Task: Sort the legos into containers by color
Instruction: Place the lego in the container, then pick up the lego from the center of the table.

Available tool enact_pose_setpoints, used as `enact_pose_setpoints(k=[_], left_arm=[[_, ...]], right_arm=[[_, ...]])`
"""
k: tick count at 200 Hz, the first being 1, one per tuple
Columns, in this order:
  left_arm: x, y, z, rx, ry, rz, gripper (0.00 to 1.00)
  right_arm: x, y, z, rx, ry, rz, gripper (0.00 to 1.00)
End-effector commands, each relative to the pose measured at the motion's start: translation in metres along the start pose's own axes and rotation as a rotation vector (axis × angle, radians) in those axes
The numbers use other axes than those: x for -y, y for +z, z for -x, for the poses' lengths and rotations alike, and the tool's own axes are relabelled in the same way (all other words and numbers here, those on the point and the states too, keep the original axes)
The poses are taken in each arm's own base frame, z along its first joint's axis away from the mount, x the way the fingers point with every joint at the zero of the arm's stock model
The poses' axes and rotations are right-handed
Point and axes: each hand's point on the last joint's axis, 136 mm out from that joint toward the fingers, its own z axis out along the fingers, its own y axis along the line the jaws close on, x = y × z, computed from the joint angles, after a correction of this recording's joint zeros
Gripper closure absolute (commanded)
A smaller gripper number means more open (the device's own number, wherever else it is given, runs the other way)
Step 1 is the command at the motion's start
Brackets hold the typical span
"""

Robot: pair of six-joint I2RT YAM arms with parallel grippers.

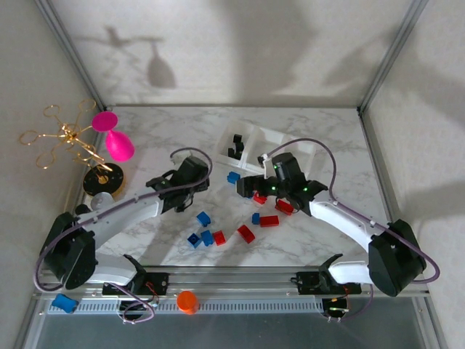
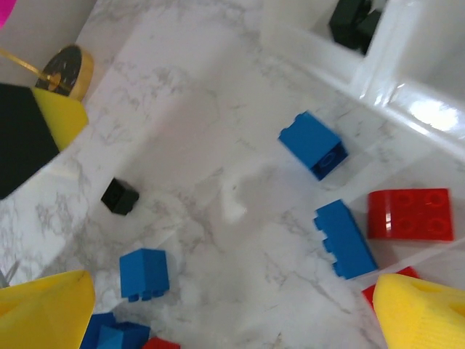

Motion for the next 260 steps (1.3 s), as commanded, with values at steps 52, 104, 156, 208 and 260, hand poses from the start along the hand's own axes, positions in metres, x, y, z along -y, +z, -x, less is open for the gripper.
enact_pose_setpoints(k=[52,104,156,208,260], left_arm=[[-0.071,0.003,-0.068,-0.104,-0.039,0.128,0.39],[-0.086,0.025,-0.078,-0.128,0.025,0.239,0.37],[-0.096,0.041,-0.082,-0.137,0.035,0.277,0.37],[-0.098,0.052,-0.078,-0.13,0.04,0.297,0.42],[-0.091,0.06,-0.078,-0.14,0.047,0.283,0.48]], right_arm=[[-0.028,0.025,-0.023,-0.033,-0.013,0.052,0.01],[-0.027,0.028,-0.022,-0.023,-0.012,0.03,0.01],[-0.022,0.029,-0.025,-0.029,-0.01,0.013,0.01],[-0.023,0.031,-0.023,-0.028,-0.005,0.015,0.01],[-0.019,0.033,-0.026,-0.033,-0.004,-0.003,0.01]])
